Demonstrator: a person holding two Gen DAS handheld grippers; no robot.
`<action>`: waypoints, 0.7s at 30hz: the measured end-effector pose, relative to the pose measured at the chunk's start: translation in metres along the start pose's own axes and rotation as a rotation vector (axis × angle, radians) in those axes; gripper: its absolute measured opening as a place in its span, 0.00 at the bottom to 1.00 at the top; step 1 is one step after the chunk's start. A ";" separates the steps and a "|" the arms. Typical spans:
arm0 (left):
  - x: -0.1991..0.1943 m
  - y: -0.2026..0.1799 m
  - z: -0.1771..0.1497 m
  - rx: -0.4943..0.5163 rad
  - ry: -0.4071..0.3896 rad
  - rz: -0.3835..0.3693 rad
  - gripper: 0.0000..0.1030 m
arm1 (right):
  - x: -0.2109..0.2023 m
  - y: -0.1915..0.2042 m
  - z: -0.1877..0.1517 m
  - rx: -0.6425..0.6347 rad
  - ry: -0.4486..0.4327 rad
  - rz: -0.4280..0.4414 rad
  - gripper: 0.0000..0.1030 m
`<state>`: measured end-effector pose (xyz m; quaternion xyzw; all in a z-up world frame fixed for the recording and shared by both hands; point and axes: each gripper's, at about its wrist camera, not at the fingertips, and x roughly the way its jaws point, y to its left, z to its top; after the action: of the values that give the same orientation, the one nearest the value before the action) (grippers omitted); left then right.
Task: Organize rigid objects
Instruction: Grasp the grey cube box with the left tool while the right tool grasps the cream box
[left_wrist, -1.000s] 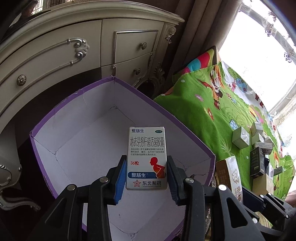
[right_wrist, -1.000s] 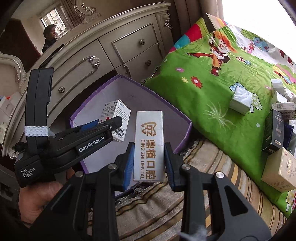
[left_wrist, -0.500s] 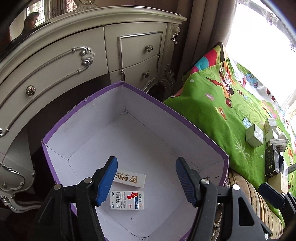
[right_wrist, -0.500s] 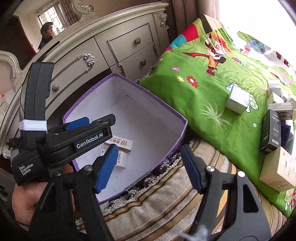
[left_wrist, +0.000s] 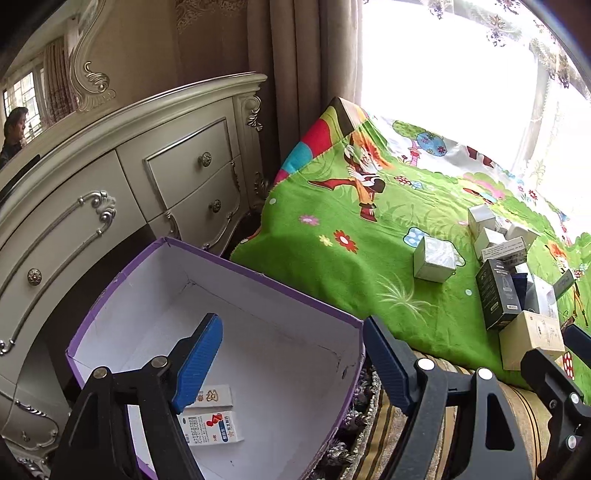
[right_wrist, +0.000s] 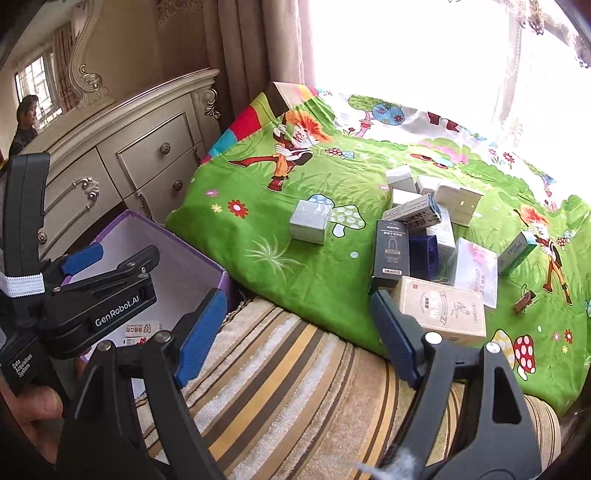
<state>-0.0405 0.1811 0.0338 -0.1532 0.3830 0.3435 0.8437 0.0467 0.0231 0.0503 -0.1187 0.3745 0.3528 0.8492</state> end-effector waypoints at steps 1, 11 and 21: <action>0.001 -0.006 -0.002 0.003 0.010 -0.037 0.77 | -0.001 -0.005 -0.001 0.010 -0.001 -0.023 0.80; 0.009 -0.044 -0.004 0.010 0.097 -0.252 0.77 | 0.003 -0.070 -0.017 0.183 0.068 -0.110 0.80; 0.021 -0.069 0.002 0.025 0.128 -0.340 0.77 | 0.028 -0.099 -0.021 0.225 0.167 -0.142 0.85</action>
<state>0.0192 0.1424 0.0191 -0.2270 0.4088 0.1808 0.8652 0.1160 -0.0437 0.0093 -0.0778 0.4717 0.2368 0.8458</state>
